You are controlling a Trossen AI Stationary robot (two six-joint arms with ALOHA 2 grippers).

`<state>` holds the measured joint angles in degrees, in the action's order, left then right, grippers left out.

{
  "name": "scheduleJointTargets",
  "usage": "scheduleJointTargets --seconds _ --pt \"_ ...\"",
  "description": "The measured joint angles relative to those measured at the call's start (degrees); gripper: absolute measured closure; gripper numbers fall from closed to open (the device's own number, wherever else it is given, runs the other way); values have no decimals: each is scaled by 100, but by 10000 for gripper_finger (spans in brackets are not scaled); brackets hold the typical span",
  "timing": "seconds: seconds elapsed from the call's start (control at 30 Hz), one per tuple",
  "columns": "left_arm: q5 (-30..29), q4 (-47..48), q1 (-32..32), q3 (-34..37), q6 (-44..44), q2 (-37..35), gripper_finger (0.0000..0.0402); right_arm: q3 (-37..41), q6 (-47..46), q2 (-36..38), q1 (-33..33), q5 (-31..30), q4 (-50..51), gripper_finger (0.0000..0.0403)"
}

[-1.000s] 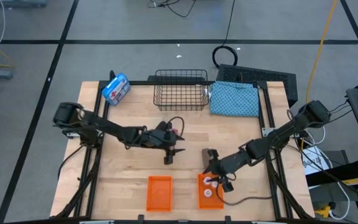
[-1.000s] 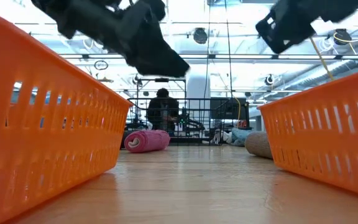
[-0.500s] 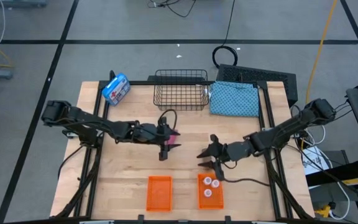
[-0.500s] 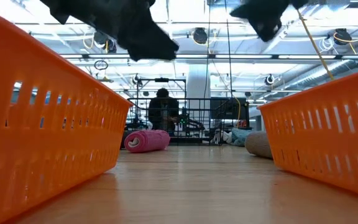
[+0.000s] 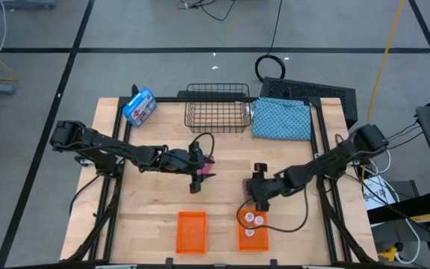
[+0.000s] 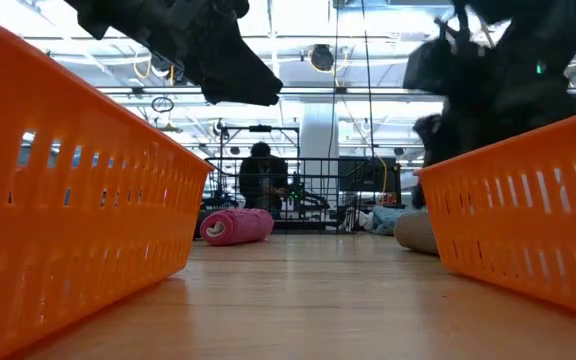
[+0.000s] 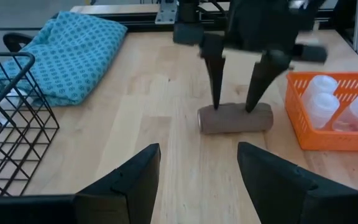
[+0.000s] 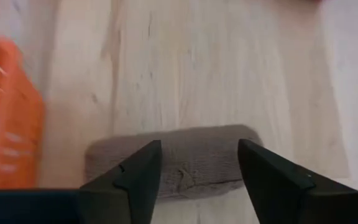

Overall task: Pick & Place Medicine items
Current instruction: Put the brown bandage into the left orange basket

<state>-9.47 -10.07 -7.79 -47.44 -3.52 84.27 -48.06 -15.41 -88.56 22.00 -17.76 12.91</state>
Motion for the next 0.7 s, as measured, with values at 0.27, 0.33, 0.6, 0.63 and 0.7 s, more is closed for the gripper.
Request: scheduleJointTargets --seconds 0.27,0.33,0.6,0.63,0.7 --pt "-2 0 0 0 -7 0 176 70 254 -395 -451 -208 -36 199" --pt "-2 -2 0 0 -22 0 176 77 395 -387 -656 -535 -92 204" --pt "-9 0 0 0 -79 0 176 108 923 -362 -1269 -2331 -1423 221" --pt "-9 0 0 0 -121 0 176 108 919 -289 -1278 -2270 -1519 222" --pt "-9 53 0 0 -166 0 176 108 872 -140 -1267 -1995 -1655 222"
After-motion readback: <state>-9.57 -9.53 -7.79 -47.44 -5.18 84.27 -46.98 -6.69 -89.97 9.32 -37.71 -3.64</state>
